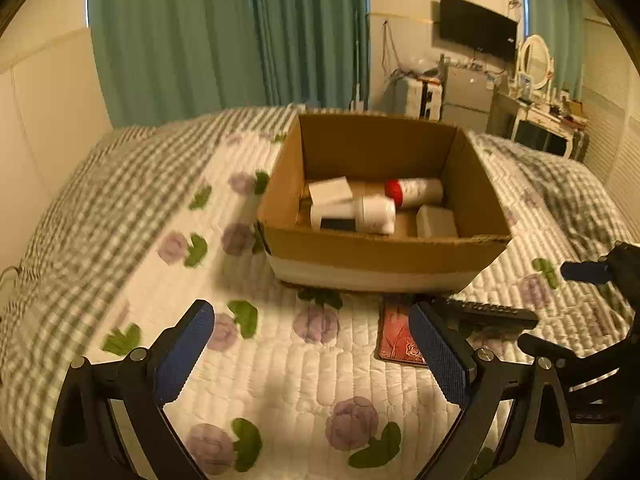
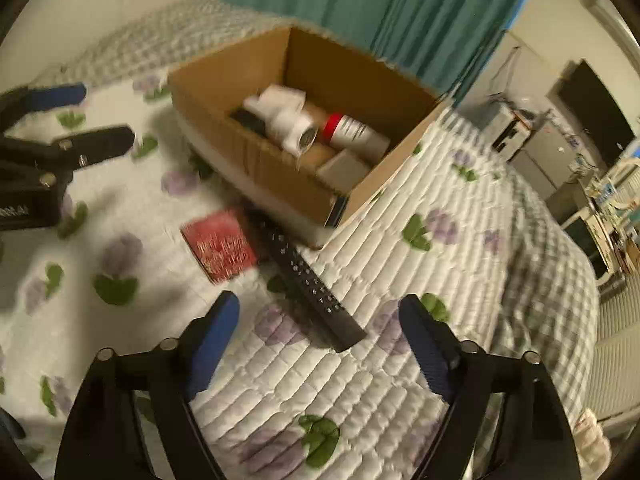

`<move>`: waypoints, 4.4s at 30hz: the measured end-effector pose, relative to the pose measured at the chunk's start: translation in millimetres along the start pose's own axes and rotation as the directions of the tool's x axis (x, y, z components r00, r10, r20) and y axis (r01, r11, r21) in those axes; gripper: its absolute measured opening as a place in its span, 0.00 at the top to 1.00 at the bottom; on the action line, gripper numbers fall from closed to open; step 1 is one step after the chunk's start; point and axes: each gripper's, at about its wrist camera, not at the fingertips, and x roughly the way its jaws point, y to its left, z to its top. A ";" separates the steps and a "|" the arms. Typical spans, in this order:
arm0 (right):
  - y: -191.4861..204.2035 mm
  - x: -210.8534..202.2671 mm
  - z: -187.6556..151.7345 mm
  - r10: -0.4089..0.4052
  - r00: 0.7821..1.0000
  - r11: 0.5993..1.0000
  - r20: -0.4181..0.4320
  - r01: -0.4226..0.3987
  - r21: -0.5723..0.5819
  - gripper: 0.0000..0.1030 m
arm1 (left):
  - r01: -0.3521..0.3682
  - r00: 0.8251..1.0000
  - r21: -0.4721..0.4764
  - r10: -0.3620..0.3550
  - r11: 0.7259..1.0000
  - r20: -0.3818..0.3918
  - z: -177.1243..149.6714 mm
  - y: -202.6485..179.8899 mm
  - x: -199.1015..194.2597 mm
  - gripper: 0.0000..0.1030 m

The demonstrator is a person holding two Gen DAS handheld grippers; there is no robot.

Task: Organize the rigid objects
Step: 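Grasp the black remote control with the right gripper, then grasp the red rose-patterned card with the left gripper, then lower the card and remote into the cardboard box and open both grippers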

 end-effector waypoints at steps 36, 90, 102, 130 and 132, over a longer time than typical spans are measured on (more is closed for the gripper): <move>-17.0 -8.8 -36.3 -0.022 0.999 0.961 -0.046 0.034 0.276 0.82 | 0.223 0.964 0.125 -0.199 0.967 -0.177 -31.3 -47.3 58.4 0.03; -6.1 -142.3 82.4 -0.120 0.953 0.922 0.277 0.004 0.386 0.82 | 0.260 0.948 0.131 -0.278 0.957 0.152 104.9 16.2 -71.6 0.32; -32.1 -83.8 145.9 -0.079 0.953 0.914 0.292 -0.048 0.402 0.82 | 0.239 0.956 0.131 -0.256 0.962 0.141 149.8 21.3 11.2 0.32; -51.6 30.7 136.2 0.005 0.976 0.906 0.216 -0.096 0.412 0.82 | 0.228 0.970 0.117 -0.235 0.967 0.055 148.8 20.9 93.5 0.30; -45.0 39.3 140.1 0.018 0.977 0.908 0.213 -0.105 0.405 0.82 | 0.208 0.973 0.128 -0.218 0.970 0.074 147.8 24.6 85.8 0.30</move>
